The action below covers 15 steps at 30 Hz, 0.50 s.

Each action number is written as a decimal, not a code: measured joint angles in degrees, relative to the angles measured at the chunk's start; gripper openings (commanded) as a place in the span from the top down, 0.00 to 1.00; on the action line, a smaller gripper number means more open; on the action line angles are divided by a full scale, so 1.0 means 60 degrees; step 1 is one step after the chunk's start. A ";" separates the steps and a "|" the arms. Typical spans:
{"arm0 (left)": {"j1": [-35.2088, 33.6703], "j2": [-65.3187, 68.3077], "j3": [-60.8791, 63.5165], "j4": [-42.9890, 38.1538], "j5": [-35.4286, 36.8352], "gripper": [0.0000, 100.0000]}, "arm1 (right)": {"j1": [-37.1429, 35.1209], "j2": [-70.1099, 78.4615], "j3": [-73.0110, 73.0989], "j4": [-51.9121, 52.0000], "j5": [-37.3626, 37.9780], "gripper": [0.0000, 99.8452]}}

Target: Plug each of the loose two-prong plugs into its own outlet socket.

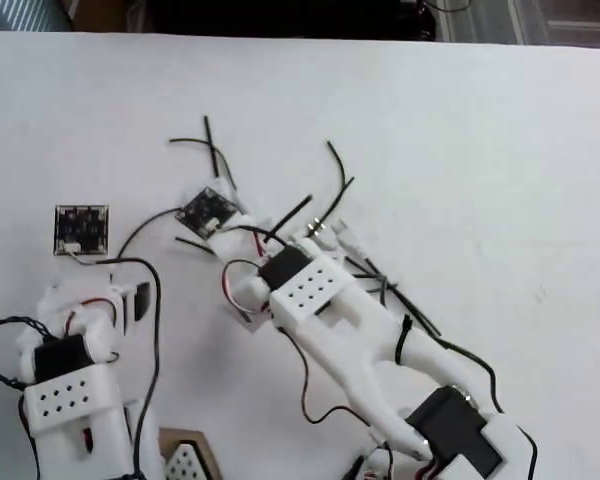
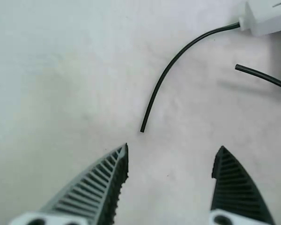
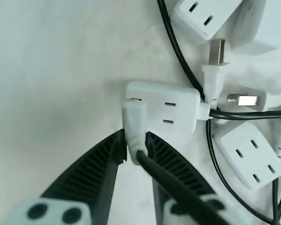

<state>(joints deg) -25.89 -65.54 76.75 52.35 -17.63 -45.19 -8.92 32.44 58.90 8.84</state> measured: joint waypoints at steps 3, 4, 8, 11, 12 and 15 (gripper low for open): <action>0.0000 0.0000 0.0000 0.0000 0.0000 0.72 | 0.0000 0.0000 0.0000 0.0000 0.0000 0.98; 0.0000 0.0000 0.0000 0.0000 0.0000 0.72 | 0.0000 0.0000 0.0000 0.0000 0.0000 0.98; 0.0000 0.0000 0.0000 0.0000 0.0000 0.72 | 0.0000 0.0132 -0.0059 0.0000 0.0073 0.98; 0.0000 0.0000 0.0000 0.0000 0.0000 0.72 | 0.0015 0.0557 -0.0410 0.0000 0.0352 0.98; 0.0000 0.0000 0.0000 0.0000 0.0000 0.72 | 0.0015 0.0689 -0.0527 0.0029 0.0396 0.98; 0.0000 0.0000 0.0000 0.0000 0.0000 0.72 | 0.0044 0.1201 -0.1099 0.0410 0.0425 0.98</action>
<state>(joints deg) -25.89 -65.54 76.75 52.35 -17.63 -44.92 -1.71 25.85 61.36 11.38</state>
